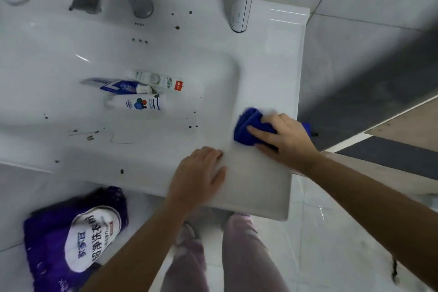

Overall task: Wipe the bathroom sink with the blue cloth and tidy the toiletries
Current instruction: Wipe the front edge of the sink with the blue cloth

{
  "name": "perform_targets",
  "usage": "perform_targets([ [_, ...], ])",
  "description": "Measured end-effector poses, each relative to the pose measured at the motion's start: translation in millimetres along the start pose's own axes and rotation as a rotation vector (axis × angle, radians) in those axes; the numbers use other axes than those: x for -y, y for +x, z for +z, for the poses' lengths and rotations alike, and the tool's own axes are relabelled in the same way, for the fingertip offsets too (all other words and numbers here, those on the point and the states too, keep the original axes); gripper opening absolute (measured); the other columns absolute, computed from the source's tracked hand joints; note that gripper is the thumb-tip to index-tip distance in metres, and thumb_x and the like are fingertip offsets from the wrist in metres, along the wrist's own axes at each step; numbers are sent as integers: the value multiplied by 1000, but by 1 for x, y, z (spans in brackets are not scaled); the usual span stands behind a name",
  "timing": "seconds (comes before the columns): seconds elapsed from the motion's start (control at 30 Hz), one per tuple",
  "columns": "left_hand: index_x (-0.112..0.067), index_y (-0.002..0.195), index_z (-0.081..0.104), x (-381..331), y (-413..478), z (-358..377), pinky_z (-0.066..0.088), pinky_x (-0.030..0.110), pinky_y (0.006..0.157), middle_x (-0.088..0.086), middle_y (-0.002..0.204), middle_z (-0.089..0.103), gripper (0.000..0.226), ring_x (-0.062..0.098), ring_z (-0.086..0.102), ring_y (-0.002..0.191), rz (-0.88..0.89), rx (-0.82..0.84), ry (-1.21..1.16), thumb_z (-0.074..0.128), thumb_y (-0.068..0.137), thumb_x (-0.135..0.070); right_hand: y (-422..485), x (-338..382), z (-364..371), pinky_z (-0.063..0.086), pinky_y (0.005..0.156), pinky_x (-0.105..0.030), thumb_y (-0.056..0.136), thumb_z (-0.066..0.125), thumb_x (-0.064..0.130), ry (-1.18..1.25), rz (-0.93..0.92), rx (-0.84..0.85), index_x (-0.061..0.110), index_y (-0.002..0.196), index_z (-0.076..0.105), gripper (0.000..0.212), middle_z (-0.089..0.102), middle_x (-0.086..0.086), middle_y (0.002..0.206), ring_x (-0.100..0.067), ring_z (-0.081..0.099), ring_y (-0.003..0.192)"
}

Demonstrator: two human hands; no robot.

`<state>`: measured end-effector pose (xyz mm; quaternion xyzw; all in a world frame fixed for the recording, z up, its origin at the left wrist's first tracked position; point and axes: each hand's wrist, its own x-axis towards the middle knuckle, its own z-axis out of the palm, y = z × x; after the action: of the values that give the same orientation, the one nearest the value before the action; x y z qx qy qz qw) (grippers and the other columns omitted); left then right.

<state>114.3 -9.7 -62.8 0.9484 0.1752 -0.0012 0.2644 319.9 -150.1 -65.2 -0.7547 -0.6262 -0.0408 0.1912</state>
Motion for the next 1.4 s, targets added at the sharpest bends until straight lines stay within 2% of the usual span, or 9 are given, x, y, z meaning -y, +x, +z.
perform_targets([
  [0.17, -12, 107, 59, -1, 1, -1, 52, 34, 68, 4, 98, 62, 39, 24, 60, 82, -33, 9, 6, 43, 85, -39, 80, -54, 7, 50, 63, -47, 85, 46, 34, -107, 323, -75, 10, 115, 63, 42, 56, -25, 106, -42, 54, 86],
  [0.33, -11, 107, 61, -2, 1, -3, 51, 30, 66, 3, 97, 64, 39, 20, 61, 80, -49, 9, 46, 43, 85, -39, -14, 22, 3, 47, 64, -37, 90, 46, 32, 76, -141, 62, 15, 118, 55, 34, 50, -14, 111, -29, 50, 81],
  [0.43, -12, 108, 61, -3, 0, -2, 49, 28, 67, 3, 97, 63, 40, 19, 61, 79, -47, -10, 60, 42, 86, -39, 3, -5, 3, 46, 65, -36, 95, 39, 35, 64, -270, 96, 16, 118, 57, 35, 47, -12, 111, -28, 51, 82],
  [0.6, -12, 109, 61, -5, 0, 0, 48, 30, 67, 4, 97, 63, 41, 21, 61, 79, -72, -30, 65, 41, 87, -40, 90, -58, 7, 50, 63, -49, 86, 50, 30, -71, 317, -65, 7, 115, 61, 39, 54, -27, 108, -44, 51, 89],
  [0.83, -10, 103, 65, -10, -2, -2, 48, 27, 68, 5, 94, 65, 39, 22, 61, 77, -82, -37, 42, 42, 87, -38, 23, 4, 10, 49, 61, -38, 88, 45, 33, 102, -250, 114, 13, 114, 62, 36, 60, -18, 102, -34, 57, 78],
  [0.9, -11, 104, 66, -12, -4, -1, 49, 28, 69, 5, 95, 66, 40, 22, 62, 79, -115, -74, 32, 44, 86, -38, 59, -33, 11, 51, 59, -40, 86, 47, 33, 40, -141, 28, 11, 111, 64, 37, 59, -22, 100, -38, 57, 79],
  [1.03, -11, 105, 67, -23, 4, 0, 49, 28, 75, 6, 100, 66, 42, 16, 57, 88, -252, -233, -29, 46, 84, -41, 103, -59, 10, 49, 65, -44, 87, 47, 30, -58, 425, -41, 9, 119, 59, 40, 52, -25, 113, -42, 50, 92],
  [1.23, -8, 110, 63, -33, 57, -25, 45, 27, 80, 7, 104, 64, 44, 22, 61, 94, -251, -365, -55, 46, 85, -40, 43, -47, 1, 49, 61, -38, 86, 49, 31, 28, 12, 1, 11, 112, 64, 37, 61, -19, 101, -34, 57, 78],
  [1.4, -6, 117, 58, -21, 140, -53, 42, 29, 87, 8, 112, 60, 52, 22, 56, 102, -215, -428, -169, 46, 82, -43, 130, -116, 6, 48, 67, -45, 85, 55, 27, -103, 491, -86, 9, 114, 63, 36, 55, -24, 109, -41, 52, 91],
])
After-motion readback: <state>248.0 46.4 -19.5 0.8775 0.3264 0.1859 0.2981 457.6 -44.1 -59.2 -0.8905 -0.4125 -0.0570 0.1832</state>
